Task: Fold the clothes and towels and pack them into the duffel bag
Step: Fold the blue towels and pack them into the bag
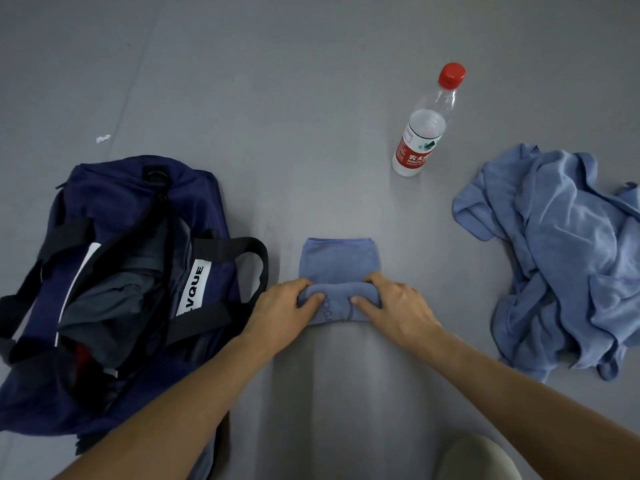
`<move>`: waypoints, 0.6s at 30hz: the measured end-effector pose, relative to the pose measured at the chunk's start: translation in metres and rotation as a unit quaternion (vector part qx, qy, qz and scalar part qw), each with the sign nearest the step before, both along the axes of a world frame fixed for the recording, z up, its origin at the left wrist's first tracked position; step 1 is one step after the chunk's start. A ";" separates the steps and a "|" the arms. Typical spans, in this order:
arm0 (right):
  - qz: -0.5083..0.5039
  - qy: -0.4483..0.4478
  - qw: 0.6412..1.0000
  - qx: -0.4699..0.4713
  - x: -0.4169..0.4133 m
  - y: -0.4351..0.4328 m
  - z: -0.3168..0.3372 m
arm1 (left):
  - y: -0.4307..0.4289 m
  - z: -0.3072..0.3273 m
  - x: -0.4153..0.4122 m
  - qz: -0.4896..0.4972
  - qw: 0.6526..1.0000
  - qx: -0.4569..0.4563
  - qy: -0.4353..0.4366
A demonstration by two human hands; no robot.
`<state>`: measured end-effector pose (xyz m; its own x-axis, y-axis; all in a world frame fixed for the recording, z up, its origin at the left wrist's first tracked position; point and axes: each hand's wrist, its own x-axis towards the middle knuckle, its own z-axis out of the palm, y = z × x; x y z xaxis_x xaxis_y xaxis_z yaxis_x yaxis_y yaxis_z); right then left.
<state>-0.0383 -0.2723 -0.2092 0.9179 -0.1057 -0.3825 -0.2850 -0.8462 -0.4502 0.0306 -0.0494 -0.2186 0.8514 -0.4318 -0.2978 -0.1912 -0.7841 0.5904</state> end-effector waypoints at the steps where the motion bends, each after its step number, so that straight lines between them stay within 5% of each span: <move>1: -0.004 -0.026 0.999 -0.019 0.000 0.002 -0.002 | -0.001 -0.001 0.000 0.007 1.000 -0.002 -0.007; 6: 0.146 -0.249 0.939 -0.185 -0.012 0.004 -0.019 | -0.011 -0.005 0.006 -0.002 0.997 0.023 -0.068; 11: 0.156 -0.164 0.953 -0.201 -0.032 0.001 -0.035 | -0.010 -0.014 -0.005 -0.180 0.931 0.021 -0.318; 14: 0.162 -0.122 0.958 -0.205 -0.032 0.002 -0.037 | 0.001 -0.023 -0.007 -0.224 0.935 0.040 -0.271; 18: 0.134 -0.179 0.960 -0.167 -0.024 -0.002 -0.035 | -0.005 -0.018 -0.001 -0.195 0.951 0.013 -0.239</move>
